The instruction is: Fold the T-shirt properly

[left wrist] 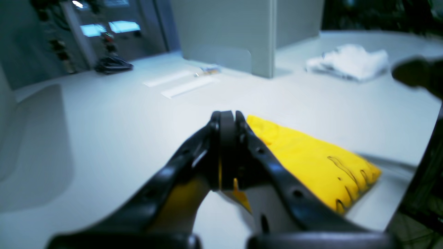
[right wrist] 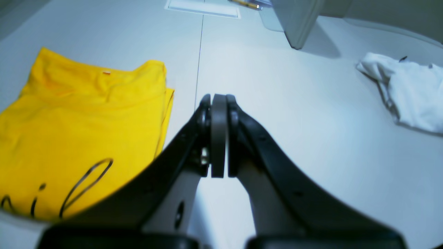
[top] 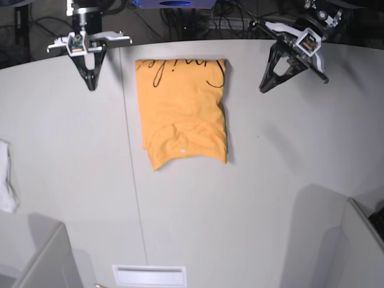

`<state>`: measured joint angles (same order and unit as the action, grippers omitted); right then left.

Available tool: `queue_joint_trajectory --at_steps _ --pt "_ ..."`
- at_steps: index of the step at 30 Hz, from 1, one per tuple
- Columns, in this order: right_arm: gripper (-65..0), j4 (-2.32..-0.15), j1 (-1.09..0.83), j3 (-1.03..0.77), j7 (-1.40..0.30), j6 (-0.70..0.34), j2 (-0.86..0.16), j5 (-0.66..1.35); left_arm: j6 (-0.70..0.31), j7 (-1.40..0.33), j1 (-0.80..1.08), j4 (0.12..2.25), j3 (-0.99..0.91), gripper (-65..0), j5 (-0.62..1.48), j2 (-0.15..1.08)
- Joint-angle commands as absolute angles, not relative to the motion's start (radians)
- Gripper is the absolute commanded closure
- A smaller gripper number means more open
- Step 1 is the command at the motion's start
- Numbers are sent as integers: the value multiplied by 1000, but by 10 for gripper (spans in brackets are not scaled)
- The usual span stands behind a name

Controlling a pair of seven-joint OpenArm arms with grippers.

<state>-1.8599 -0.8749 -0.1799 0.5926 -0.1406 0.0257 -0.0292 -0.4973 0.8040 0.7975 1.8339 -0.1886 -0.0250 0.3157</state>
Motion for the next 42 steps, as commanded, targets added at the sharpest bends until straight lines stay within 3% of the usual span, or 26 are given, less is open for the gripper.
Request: queue_joint_trajectory --at_steps 1,10,17,30,35,42 --pt "0 -1851 -906 -185 650 -137 30 -27 -481 886 822 1814 -188 0 -33 323" --pt "0 -1638 -1058 -174 739 -136 25 -27 -430 1396 843 1288 -194 0 -435 269" --pt "0 -1365 -1018 -133 739 -136 22 -30 -430 1396 779 849 -156 0 -501 229" --pt "0 -710 -742 -12 736 -136 -24 -27 -429 1396 499 133 -151 0 -501 186" --pt "0 -340 -516 21 736 -136 -82 -31 -429 1265 404 0 -151 0 -501 156" --pt "0 0 -236 166 705 -136 -139 -31 -427 794 282 0 -151 0 -501 101"
